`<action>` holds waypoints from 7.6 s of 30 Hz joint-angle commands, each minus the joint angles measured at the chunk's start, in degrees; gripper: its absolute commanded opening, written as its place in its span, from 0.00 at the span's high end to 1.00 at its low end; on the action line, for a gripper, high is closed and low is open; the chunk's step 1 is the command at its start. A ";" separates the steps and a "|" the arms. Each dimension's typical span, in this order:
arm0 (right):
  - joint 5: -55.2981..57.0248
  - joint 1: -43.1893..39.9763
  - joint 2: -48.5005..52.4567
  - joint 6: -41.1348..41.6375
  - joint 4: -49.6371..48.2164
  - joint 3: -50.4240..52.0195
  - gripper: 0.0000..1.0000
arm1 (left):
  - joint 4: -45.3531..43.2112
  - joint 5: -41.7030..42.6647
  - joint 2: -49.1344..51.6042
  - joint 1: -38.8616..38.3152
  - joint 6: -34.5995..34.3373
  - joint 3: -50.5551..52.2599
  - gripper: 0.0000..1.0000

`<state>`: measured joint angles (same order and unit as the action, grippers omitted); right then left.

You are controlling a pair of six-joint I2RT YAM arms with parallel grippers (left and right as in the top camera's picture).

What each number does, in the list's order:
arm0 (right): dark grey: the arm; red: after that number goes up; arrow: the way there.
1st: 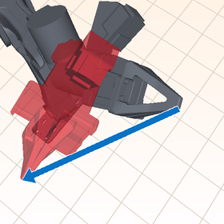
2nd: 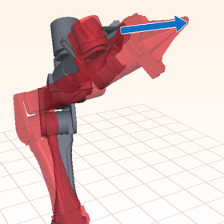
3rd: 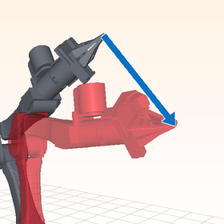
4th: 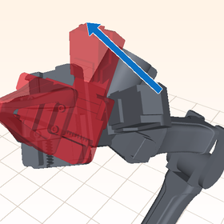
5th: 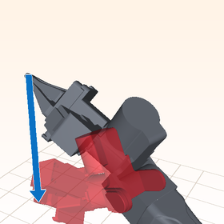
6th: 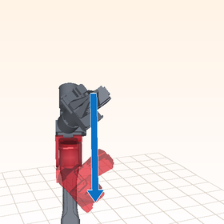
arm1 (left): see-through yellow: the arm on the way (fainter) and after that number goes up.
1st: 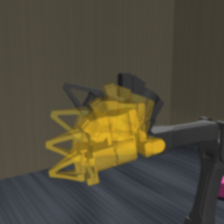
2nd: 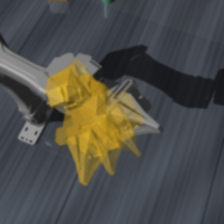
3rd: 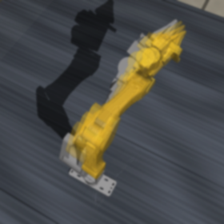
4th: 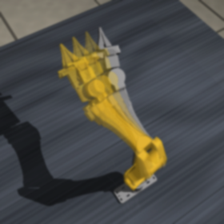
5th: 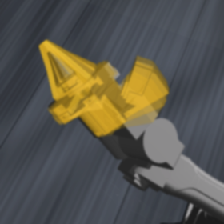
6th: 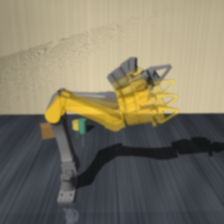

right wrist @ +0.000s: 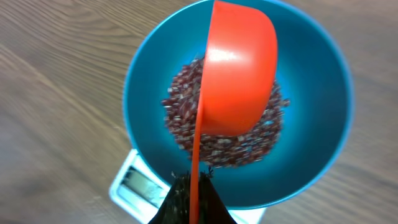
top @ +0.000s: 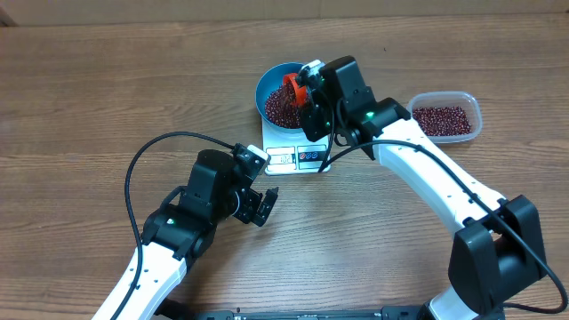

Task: Scoop item into bowl and weigh 150g on scale
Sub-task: 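Move the scoop over the blue bowl and tip beans in, then bring the empty scoop back over the bean tub with the right gripper, then dip the scoop into the beans and drag it to fill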

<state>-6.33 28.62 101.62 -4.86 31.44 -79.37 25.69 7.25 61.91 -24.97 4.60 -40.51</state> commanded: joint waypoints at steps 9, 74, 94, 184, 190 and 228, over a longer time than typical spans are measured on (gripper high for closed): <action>25.40 6.88 -1.40 -15.17 -1.75 -1.77 0.96 | -0.04 -0.35 0.24 0.20 -0.52 0.20 0.00; 1.97 -37.22 14.05 -2.67 50.53 -27.89 0.96 | -0.04 -0.35 0.24 0.20 -0.52 0.20 0.00; 3.89 -38.60 18.16 -3.06 48.59 -27.85 0.96 | -0.04 -0.35 0.24 0.20 -0.52 0.20 0.00; 4.09 -36.61 17.99 -15.10 45.70 -25.57 0.96 | -0.04 -0.35 0.24 0.20 -0.52 0.20 0.00; 1.44 -36.61 17.99 -16.55 46.66 -25.46 0.96 | -0.04 -0.35 0.24 0.20 -0.52 0.20 0.00; -31.89 -47.91 17.99 -17.11 43.04 -19.06 0.96 | -0.04 -0.35 0.24 0.20 -0.52 0.20 0.00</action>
<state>-31.31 -17.80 119.55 -21.28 74.50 -98.80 25.69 7.25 61.93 -24.97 4.60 -40.51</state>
